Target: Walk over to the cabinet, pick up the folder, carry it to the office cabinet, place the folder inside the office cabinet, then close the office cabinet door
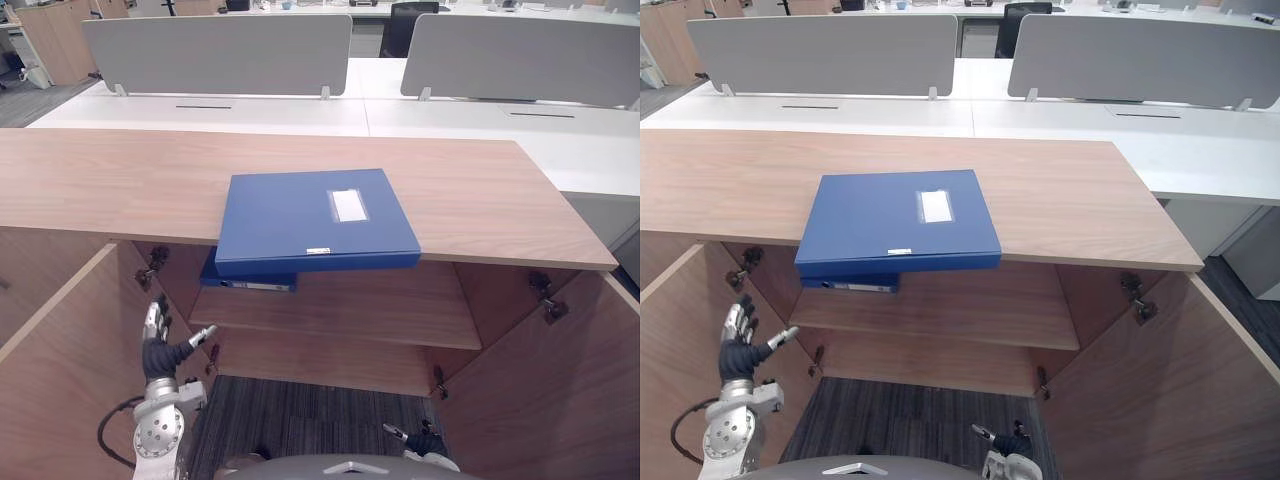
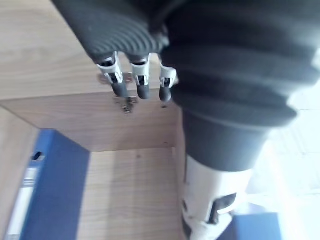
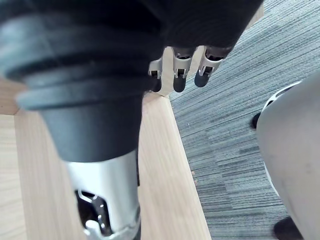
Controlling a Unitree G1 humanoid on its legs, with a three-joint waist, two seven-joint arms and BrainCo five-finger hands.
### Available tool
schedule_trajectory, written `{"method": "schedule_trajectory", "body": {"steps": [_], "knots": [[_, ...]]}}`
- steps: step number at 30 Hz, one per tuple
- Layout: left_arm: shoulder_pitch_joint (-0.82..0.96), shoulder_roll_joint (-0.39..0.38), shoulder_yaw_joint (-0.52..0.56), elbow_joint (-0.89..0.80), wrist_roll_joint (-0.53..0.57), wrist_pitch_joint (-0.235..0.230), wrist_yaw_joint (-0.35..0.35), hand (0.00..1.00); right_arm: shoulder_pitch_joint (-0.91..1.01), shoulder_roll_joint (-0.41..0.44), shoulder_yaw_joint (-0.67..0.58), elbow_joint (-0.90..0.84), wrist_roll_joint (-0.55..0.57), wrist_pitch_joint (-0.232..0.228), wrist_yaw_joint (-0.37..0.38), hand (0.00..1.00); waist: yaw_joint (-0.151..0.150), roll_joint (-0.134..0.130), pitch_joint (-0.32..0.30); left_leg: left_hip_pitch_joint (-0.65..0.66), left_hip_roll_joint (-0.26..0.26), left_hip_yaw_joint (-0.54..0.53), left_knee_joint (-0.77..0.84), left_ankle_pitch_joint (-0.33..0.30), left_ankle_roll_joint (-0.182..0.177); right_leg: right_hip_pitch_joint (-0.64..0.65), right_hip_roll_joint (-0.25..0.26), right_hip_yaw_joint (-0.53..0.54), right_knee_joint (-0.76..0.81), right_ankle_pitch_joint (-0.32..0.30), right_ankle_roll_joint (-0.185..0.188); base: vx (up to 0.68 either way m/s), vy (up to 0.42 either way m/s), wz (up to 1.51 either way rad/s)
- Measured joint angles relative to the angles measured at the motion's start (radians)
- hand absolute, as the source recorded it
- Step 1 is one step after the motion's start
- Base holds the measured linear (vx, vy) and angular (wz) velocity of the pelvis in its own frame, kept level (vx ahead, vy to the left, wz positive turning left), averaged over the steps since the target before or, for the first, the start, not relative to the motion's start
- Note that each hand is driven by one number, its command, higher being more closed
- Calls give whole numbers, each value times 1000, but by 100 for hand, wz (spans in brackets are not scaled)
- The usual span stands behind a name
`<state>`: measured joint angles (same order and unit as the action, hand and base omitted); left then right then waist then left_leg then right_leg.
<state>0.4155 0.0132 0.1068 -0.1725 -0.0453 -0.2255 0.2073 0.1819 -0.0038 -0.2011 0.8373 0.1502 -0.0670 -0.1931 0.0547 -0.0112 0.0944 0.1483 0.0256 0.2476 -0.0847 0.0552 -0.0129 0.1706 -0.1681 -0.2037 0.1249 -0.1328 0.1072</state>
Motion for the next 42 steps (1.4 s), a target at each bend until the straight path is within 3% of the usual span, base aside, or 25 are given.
{"method": "schedule_trajectory", "body": {"steps": [6, 13, 17, 31, 42], "knots": [[-1, 32, 1, -161, 27, -33, 6, 0, -1, -6, -7, 10, 0, -1, 10, 0, 1, 6, -15, 31, 0, -6, 6, 3, 6, 32, 5, -1, 0, 1, 7, 42, -1, 1], [-52, 138, -1, -214, 198, -42, 51, 0, -27, -42, -5, 95, -3, -12, 13, 0, -9, 17, -31, 45, 5, -17, 0, 4, 3, 47, 16, 3, -6, -9, -9, -10, -1, 1], [-93, 229, -9, -211, 348, -43, 52, 0, -28, -72, 4, 111, -40, -17, 15, 0, -25, 21, -32, 48, 4, -31, 0, 9, 4, 53, 21, 4, -8, -11, -14, -34, 1, 6], [-276, 423, -235, -149, 625, -45, 85, 0, -28, -97, 43, 130, -40, -16, 14, 0, -70, 21, -34, 45, 1, -25, -1, -7, -6, 54, 37, 63, -54, -2, -25, 18, 6, -3], [-354, 449, -359, -37, 780, -10, 84, 0, -42, -112, 77, 134, -39, -15, 14, 0, -84, 20, -33, 45, 3, -49, 4, -16, -1, 57, 43, 87, -97, 21, -19, 42, -6, -8]]}}
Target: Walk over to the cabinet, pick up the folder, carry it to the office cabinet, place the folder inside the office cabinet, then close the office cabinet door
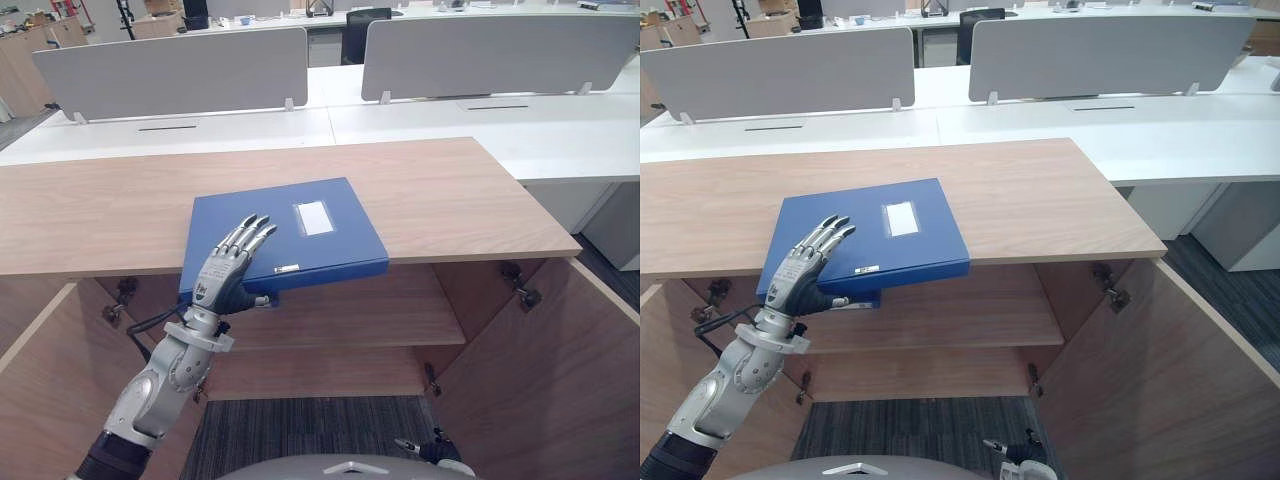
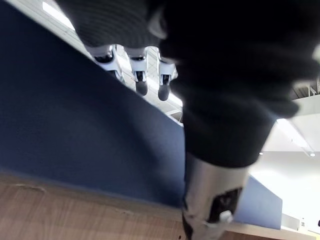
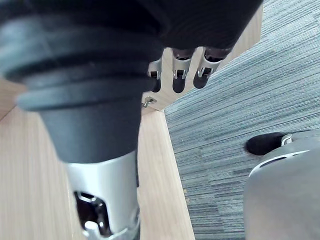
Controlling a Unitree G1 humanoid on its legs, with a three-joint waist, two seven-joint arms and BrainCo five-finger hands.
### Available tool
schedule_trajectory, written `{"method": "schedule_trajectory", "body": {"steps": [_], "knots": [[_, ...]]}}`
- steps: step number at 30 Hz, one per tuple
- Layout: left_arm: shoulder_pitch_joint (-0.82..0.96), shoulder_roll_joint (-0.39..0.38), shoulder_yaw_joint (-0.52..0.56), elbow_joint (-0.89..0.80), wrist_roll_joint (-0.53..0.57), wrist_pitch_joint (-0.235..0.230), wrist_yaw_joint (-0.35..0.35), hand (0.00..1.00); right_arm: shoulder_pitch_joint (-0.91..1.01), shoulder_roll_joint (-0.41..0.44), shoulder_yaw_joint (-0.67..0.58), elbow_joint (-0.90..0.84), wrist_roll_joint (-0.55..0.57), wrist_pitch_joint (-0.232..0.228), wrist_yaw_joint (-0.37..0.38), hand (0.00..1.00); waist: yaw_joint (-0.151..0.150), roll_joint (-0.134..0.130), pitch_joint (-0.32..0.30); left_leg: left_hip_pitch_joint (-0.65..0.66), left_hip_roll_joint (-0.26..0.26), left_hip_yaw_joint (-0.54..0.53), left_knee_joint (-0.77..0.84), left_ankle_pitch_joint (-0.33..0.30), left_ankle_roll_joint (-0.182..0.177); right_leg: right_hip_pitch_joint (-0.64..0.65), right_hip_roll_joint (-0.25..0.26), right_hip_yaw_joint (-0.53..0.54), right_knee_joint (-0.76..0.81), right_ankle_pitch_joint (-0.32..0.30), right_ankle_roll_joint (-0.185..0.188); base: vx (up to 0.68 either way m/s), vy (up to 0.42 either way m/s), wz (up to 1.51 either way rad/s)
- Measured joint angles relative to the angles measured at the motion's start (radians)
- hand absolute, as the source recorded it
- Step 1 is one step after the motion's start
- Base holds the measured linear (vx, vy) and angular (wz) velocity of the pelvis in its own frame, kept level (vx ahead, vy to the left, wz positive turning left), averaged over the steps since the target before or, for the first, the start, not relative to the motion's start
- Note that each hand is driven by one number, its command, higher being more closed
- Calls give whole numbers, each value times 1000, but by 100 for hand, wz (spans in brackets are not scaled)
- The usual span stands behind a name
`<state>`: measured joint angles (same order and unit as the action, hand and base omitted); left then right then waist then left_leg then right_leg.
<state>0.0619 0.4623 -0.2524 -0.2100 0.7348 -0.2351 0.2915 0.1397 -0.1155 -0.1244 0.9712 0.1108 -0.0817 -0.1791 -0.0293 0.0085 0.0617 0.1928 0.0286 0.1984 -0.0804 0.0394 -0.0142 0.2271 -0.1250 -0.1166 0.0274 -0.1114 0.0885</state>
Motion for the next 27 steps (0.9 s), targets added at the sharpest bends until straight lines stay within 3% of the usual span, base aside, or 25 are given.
{"method": "schedule_trajectory", "body": {"steps": [3, 4, 16, 27], "knots": [[-1, 0, -19, 5, 38, 13, 0, 0, -9, 0, 0, 21, 0, 1, 0, 0, -2, 0, 0, 0, 0, 0, -5, -1, 0, 2, 0, 0, -4, 2, -2, -11, -4, 0], [-1, 0, -26, 5, 48, 18, 0, 100, -11, 0, 0, 27, 0, 1, 0, 0, -2, -1, 0, 0, 0, 0, -5, -1, 0, 3, 0, 0, -5, 2, -3, -33, -8, 0], [-7, -15, -10, 23, 208, 42, 48, 100, -7, 0, -4, 27, 2, 3, 2, 0, -6, -2, 1, -1, 0, 1, -6, -4, -2, 0, 0, 11, -8, 2, -6, -5, -1, 0], [-7, -34, 73, 10, 210, 58, 55, 100, -7, 0, -3, 7, 10, 3, 5, 0, -9, 7, -4, 0, 0, 12, -6, -7, -1, -2, 0, 22, -17, 12, 4, -2, -3, -1]]}}
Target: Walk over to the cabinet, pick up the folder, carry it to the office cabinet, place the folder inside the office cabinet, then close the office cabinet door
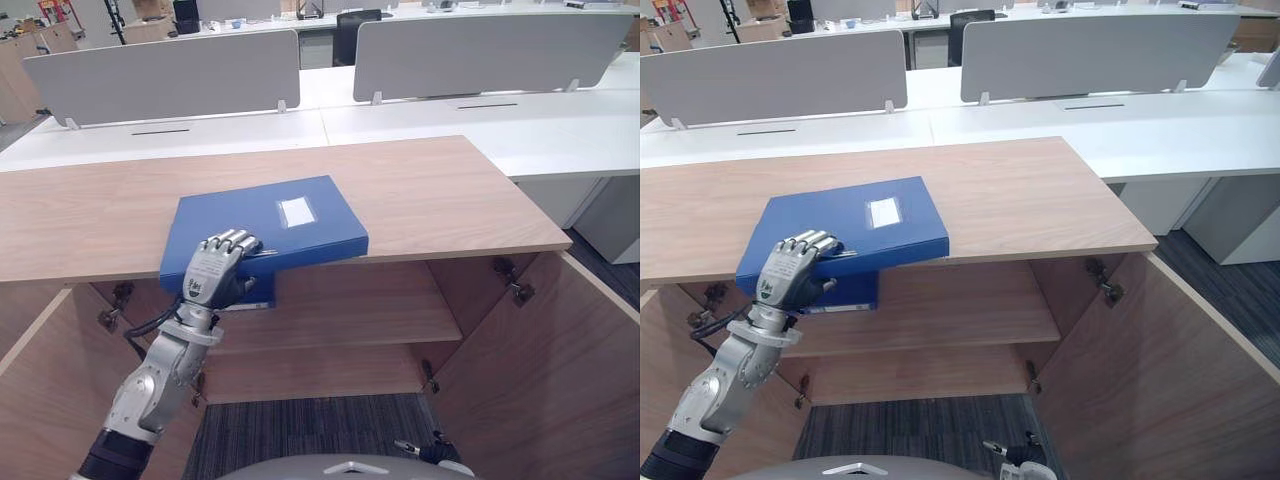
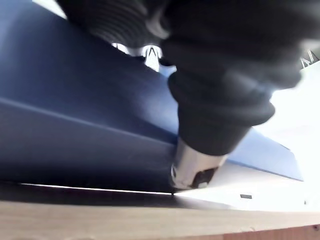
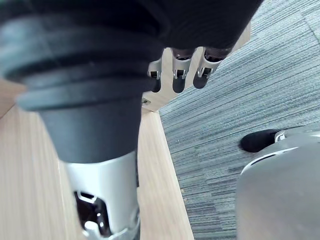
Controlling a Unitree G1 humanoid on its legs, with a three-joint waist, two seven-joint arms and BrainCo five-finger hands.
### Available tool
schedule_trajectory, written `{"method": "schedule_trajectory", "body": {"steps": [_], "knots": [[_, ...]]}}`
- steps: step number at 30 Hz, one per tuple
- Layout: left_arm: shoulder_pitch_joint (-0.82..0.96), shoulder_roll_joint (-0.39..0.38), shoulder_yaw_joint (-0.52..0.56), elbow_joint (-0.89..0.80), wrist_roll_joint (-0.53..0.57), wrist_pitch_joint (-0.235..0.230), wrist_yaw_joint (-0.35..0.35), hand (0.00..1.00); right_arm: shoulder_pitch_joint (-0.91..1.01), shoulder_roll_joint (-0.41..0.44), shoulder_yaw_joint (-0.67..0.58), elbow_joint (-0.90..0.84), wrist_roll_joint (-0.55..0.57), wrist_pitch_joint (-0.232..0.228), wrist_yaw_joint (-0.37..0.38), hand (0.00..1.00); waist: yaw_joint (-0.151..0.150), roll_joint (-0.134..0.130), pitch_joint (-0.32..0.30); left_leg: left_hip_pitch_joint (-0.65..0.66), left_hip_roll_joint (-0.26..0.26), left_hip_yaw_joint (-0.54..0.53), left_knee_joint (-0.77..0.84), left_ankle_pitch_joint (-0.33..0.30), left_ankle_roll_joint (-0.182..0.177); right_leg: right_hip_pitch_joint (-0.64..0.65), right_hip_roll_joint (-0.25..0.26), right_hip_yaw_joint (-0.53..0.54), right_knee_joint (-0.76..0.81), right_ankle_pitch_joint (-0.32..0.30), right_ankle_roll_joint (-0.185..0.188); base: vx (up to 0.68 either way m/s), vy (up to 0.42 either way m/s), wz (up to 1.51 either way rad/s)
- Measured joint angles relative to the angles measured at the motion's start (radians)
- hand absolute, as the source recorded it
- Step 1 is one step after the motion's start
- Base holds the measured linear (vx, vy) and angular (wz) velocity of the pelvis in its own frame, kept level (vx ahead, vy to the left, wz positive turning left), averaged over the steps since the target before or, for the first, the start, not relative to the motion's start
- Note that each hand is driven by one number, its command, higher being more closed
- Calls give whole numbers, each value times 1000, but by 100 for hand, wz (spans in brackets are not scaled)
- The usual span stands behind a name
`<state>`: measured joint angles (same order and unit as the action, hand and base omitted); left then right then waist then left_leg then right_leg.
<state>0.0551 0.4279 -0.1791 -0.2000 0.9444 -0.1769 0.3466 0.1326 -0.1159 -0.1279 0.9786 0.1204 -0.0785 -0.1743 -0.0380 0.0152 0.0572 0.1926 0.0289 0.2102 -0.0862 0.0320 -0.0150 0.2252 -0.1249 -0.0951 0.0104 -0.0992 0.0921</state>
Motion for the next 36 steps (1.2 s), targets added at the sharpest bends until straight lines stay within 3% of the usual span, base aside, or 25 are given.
{"method": "schedule_trajectory", "body": {"steps": [8, 15, 25, 31, 36], "knots": [[6, -49, 5, -113, -92, -3, -1, 100, 3, 2, 75, -182, 0, -14, -2, 0, 2, 1, -1, -3, 1, 25, 2, 0, 0, -18, -1, 29, 3, 12, 7, -17, 1, -9], [7, -185, -74, -280, -310, -58, 12, 100, 8, 37, 166, -385, 10, -44, -7, 0, -2, 1, -2, -12, -1, 37, 6, 3, 5, -46, -3, 45, 26, 15, 8, -27, 1, -6], [6, -246, -79, -448, -549, -95, 38, 100, 22, 91, 227, -722, 41, -108, -11, 0, -4, -12, 0, -15, -2, 44, 7, 4, 6, -58, -3, 57, 28, 18, 12, -19, -1, -2], [9, -296, -63, -459, -692, -120, 65, 100, 23, 105, 237, -975, 40, -161, -25, 0, -1, -17, 2, -15, -1, 57, 7, 1, 7, -65, -2, 70, 27, 21, 13, -3, -2, -5], [32, -321, -52, -458, -791, -123, 62, 100, 26, 112, 242, -1073, 39, -154, -56, 0, 1, -23, 6, -18, -3, 74, 7, -4, 8, -78, -2, 86, 25, 26, 16, -2, 1, -12]]}}
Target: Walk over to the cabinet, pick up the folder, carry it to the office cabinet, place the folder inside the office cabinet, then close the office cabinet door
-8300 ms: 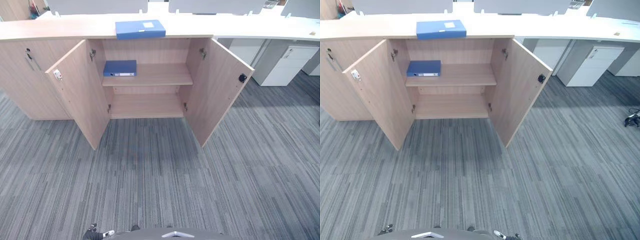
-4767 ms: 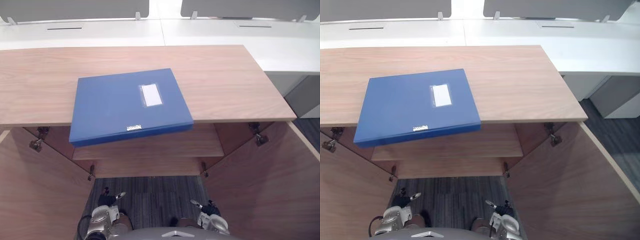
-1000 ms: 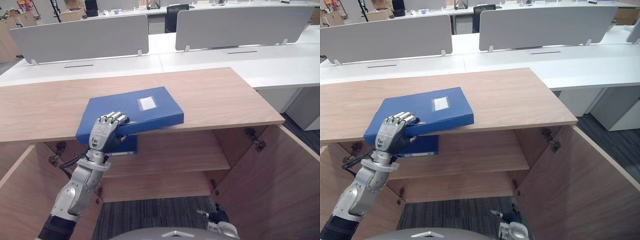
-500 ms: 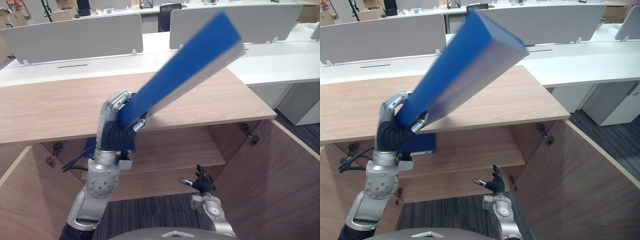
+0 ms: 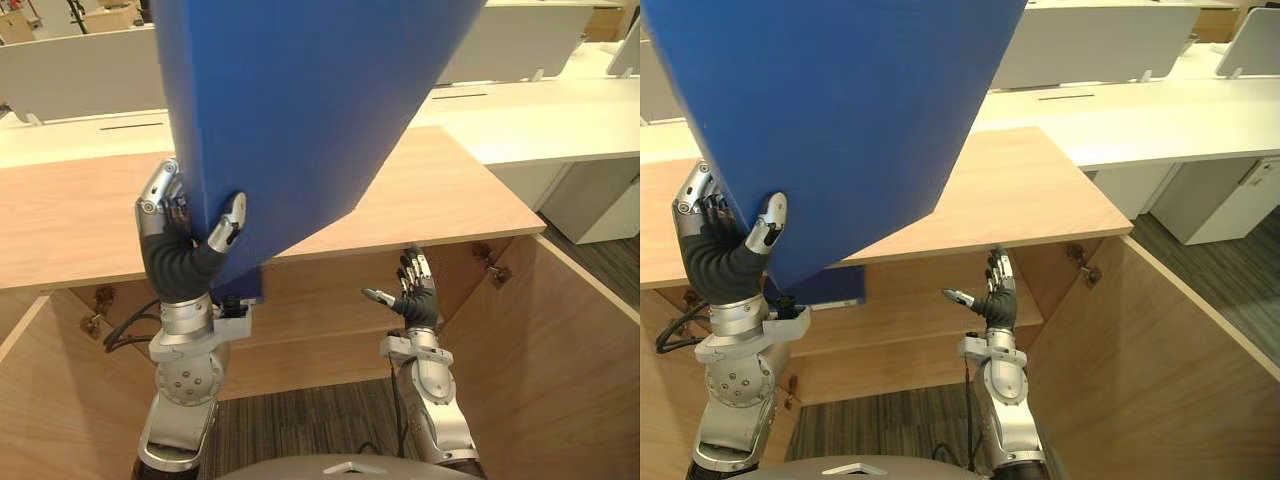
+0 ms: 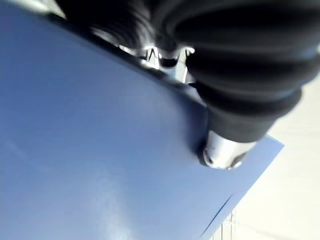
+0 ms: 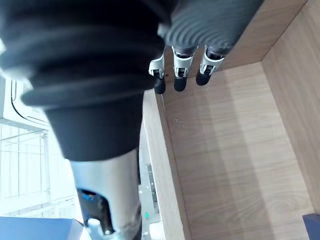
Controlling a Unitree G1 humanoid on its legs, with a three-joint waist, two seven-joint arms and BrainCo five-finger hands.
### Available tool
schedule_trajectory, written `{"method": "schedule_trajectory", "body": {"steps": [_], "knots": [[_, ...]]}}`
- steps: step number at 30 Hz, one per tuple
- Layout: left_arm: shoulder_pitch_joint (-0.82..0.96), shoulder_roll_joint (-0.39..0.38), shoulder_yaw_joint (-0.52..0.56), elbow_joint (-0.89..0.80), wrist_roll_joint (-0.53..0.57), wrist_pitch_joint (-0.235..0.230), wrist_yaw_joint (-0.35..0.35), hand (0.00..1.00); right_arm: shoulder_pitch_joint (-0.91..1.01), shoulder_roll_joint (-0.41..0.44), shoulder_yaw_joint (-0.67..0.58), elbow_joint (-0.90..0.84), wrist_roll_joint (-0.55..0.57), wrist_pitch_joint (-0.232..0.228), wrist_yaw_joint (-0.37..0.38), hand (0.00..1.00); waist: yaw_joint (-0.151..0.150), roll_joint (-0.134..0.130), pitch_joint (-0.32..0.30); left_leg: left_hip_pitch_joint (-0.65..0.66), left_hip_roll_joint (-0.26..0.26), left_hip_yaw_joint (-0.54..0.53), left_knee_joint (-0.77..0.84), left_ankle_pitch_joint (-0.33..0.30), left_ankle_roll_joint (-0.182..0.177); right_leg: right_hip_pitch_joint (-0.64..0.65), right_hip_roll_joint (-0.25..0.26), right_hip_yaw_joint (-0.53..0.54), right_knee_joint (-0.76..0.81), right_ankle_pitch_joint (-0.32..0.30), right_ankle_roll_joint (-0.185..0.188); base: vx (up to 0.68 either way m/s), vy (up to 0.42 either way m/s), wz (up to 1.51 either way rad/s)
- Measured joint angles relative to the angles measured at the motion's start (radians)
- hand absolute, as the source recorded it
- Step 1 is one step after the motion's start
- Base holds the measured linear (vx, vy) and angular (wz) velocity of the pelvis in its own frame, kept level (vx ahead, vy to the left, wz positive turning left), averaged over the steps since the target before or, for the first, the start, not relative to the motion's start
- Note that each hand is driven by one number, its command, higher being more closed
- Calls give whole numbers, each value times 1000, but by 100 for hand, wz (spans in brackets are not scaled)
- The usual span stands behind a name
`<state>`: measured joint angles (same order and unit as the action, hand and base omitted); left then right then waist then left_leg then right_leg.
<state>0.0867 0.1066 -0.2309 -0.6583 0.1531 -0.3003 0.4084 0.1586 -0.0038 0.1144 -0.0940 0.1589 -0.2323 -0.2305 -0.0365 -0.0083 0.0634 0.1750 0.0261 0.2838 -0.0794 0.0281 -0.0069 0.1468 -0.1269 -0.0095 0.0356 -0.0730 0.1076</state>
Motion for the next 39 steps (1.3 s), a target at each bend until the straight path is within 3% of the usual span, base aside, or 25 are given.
{"method": "schedule_trajectory", "body": {"steps": [9, 22, 27, 31, 39], "knots": [[88, -30, 44, 4, -145, -4, -46, 100, 11, -2, 2, -75, -10, 58, -42, 0, -1, 0, 0, -19, -2, 0, 0, -1, 2, -14, -1, 1, -4, 10, 1, 0, 0, -1], [168, -36, 54, 56, -152, -3, -89, 100, 39, 1, -20, -112, -48, 68, -31, 0, -3, 0, 0, -37, -4, -3, 0, 1, 6, -42, -1, 10, 14, 10, 1, 0, 0, 0], [180, -49, 69, 66, -151, -2, -88, 100, 65, 45, -121, -249, -61, -12, -34, 0, -24, -7, -6, -27, -5, 19, 0, -5, 8, -44, -3, 30, 12, 15, 4, -25, -1, -12], [178, -57, 71, 92, -151, 2, -82, 100, 125, 62, -187, -243, -83, -8, -47, 0, -31, -8, -10, -17, -9, 43, -6, -12, 3, -48, -6, 52, 11, 19, 10, -47, 8, -16], [180, -78, 38, 92, -147, 7, -52, 100, 185, 68, -195, -246, -89, -6, -116, 0, -47, 10, -27, -17, -10, 66, -6, -14, 1, -65, -7, 69, 14, 22, 12, -34, -4, -11]]}}
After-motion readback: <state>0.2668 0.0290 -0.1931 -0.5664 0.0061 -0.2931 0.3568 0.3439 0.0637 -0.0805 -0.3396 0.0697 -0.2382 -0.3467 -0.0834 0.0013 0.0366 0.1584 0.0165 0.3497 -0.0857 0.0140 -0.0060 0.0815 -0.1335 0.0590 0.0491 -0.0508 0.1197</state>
